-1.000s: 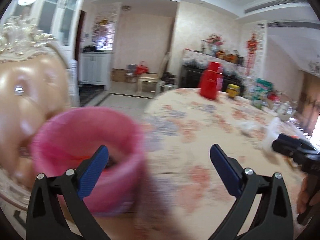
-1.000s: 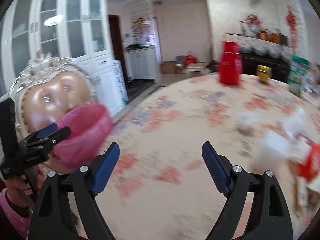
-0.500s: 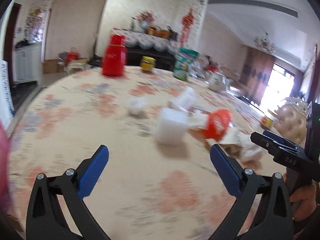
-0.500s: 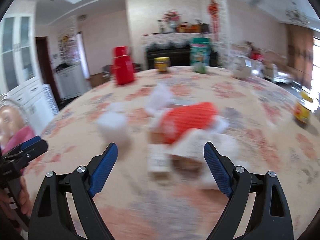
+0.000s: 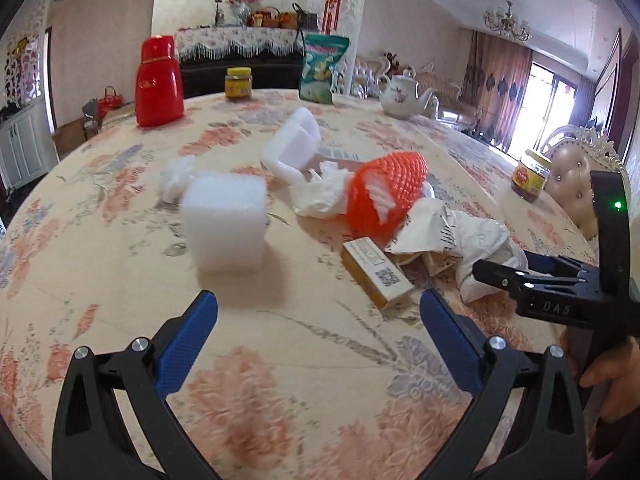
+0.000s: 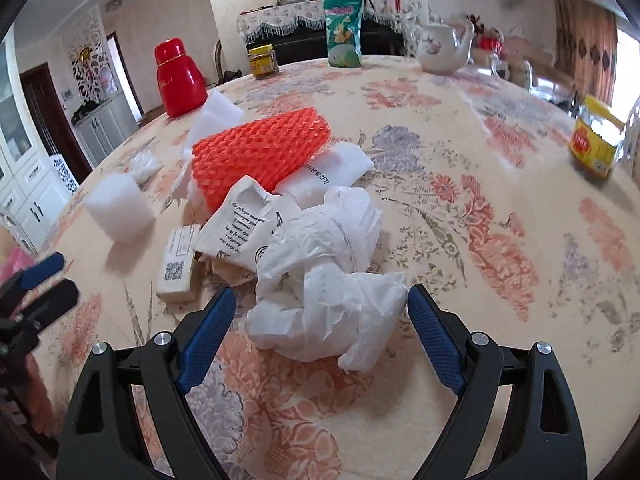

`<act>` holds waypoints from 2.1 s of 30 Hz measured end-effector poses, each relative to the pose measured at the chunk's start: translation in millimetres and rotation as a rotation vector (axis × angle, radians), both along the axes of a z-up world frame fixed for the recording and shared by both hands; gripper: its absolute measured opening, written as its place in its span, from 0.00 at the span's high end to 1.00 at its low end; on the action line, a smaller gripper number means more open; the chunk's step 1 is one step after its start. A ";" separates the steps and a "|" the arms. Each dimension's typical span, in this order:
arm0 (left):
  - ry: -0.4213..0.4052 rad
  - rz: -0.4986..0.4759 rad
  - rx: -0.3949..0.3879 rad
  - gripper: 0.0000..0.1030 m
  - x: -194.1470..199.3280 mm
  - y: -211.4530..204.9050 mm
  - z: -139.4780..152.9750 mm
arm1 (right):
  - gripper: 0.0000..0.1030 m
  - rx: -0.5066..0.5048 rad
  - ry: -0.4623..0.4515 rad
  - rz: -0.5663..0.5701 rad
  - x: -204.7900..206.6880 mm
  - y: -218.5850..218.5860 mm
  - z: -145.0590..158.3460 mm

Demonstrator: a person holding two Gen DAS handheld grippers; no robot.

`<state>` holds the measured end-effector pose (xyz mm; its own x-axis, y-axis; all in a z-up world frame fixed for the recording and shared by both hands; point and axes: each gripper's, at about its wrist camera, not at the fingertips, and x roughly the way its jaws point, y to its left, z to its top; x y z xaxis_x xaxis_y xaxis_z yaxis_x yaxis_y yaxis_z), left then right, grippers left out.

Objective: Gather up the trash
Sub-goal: 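Grasp the crumpled plastic bag with the right tool while the left tool grasps the small white card box, then carry the plastic bag and card box to the pink bin and release them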

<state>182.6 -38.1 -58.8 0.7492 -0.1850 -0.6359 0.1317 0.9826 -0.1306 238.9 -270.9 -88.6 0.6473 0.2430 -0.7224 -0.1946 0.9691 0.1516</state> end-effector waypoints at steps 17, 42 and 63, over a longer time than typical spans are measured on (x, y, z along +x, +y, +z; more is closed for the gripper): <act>0.148 -0.001 0.048 0.21 64.0 -55.8 -22.3 | 0.63 0.133 -0.064 -0.089 -10.7 -34.5 11.9; 0.100 -0.014 0.013 0.69 50.5 -34.0 -21.0 | 0.63 0.148 -0.093 -0.069 -13.0 -35.4 14.9; -0.210 0.023 -0.014 0.69 -5.6 -27.5 32.5 | 0.63 -0.016 -0.271 -0.043 -38.2 -3.7 34.6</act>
